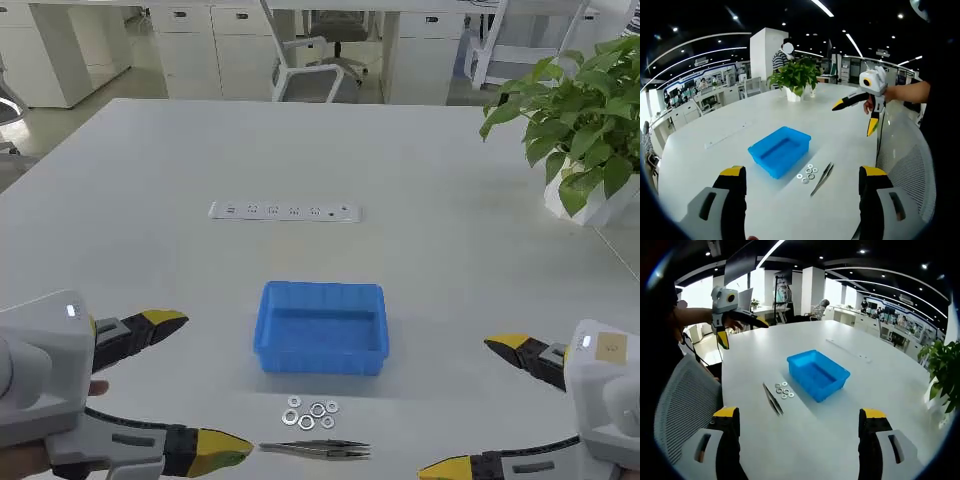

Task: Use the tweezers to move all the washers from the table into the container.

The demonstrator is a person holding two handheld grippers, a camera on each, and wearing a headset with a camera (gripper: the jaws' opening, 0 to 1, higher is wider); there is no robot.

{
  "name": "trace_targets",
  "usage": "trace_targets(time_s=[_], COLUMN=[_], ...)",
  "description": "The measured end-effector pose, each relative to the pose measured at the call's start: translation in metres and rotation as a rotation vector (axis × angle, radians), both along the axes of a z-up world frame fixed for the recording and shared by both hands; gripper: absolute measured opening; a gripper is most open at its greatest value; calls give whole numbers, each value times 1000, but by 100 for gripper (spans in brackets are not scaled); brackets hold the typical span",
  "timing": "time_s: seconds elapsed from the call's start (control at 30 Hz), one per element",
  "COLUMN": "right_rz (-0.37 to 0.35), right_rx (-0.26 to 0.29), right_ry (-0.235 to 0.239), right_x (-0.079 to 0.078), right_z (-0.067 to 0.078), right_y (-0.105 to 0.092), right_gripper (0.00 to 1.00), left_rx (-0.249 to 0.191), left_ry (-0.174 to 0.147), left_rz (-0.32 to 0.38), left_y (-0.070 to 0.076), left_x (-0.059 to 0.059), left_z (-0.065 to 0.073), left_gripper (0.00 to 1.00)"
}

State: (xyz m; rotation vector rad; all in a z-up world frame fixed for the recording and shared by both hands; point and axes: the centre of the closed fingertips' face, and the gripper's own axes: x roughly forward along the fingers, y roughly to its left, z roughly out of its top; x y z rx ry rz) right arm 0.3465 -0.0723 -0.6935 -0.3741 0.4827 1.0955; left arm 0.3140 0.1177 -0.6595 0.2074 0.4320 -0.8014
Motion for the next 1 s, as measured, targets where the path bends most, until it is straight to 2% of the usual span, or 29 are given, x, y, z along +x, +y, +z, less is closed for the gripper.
trace_targets(time_s=[1.0], right_rz=[-5], right_rx=[7], right_ry=[-7], right_x=[2], right_z=[2], right_y=[-2], right_gripper=[100], left_rx=[11], left_ry=[-1], left_rz=[-12], left_y=[-1], left_x=[1], left_z=[0], left_gripper=[99])
